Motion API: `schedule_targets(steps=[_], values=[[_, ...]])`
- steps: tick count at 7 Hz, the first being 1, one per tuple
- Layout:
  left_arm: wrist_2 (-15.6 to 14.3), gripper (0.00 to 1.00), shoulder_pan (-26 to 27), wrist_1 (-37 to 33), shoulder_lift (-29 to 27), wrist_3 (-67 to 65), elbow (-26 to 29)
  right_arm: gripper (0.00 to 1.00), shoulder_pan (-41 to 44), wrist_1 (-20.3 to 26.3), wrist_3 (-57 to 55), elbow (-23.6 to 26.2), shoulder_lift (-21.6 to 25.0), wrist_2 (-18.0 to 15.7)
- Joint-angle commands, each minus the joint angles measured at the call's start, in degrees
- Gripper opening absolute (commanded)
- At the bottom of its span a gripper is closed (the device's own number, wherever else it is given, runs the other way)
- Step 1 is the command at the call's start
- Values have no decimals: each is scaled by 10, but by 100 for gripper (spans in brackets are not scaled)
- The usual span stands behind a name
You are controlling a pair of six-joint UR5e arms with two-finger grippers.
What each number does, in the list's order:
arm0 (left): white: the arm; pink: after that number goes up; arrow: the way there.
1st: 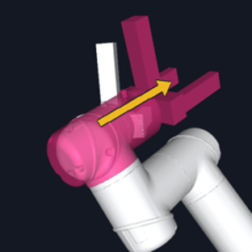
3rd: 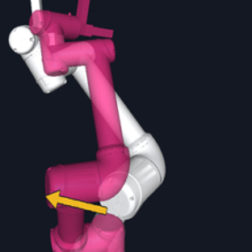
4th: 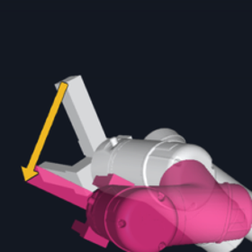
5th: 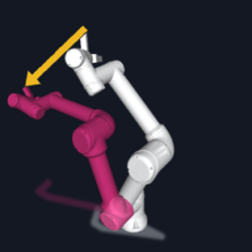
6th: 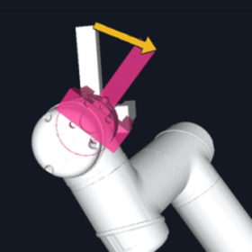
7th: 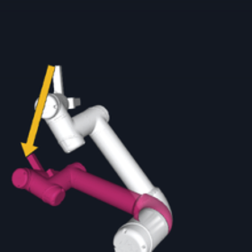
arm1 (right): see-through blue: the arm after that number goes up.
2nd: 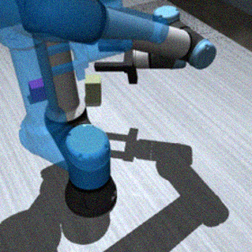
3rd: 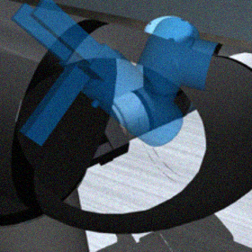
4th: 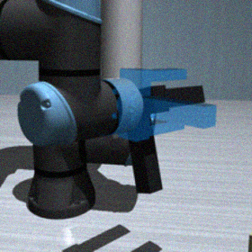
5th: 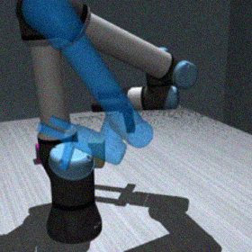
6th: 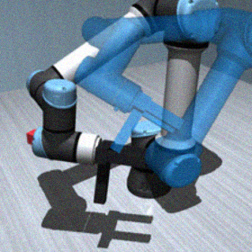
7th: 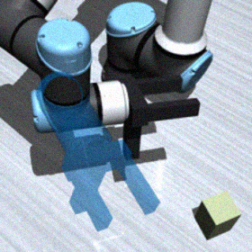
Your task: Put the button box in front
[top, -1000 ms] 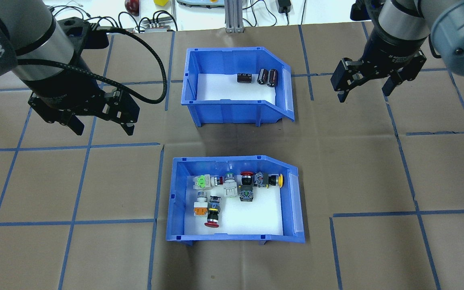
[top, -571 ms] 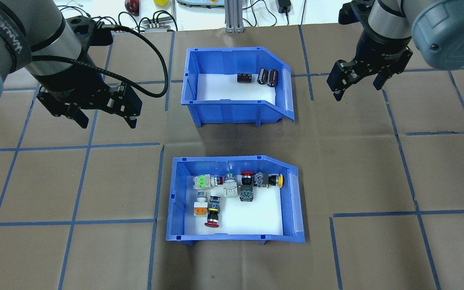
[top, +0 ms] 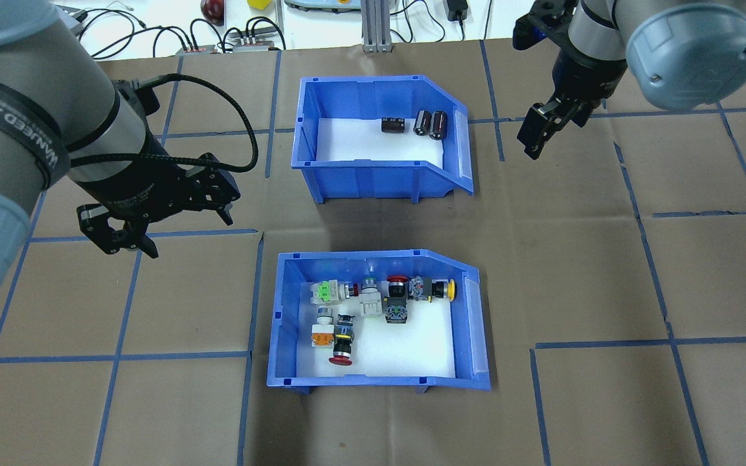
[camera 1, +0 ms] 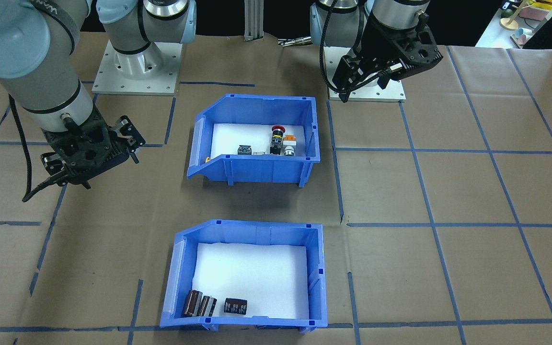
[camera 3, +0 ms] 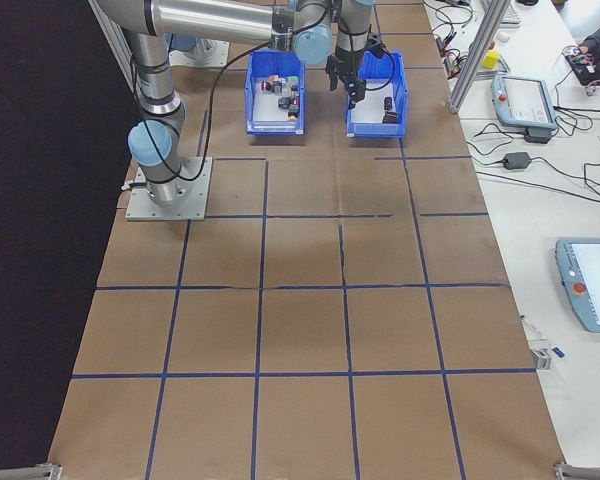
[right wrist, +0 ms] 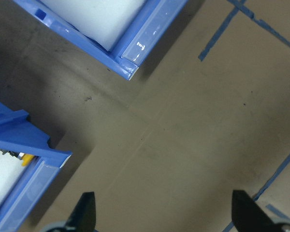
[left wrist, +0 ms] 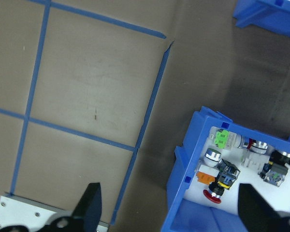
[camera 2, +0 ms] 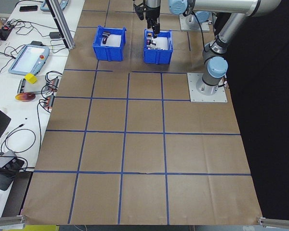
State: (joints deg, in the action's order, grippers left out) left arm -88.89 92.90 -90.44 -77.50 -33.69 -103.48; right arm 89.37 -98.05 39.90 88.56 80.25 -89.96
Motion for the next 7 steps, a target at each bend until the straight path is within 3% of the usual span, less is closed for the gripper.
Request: schedule_targets(steps=[1, 3, 6, 7], values=[[23, 99, 41, -11, 65, -347, -99, 100, 20, 0, 134, -59, -44, -6], [24, 98, 141, 50, 69, -604, -184, 100, 90, 10, 198, -143, -115, -8], [58, 98, 240, 151, -10, -787, -204, 100, 165, 10, 242, -207, -182, -7], [51, 98, 261, 203, -26, -789, -211, 100, 183, 8, 302, -218, -201, 1]])
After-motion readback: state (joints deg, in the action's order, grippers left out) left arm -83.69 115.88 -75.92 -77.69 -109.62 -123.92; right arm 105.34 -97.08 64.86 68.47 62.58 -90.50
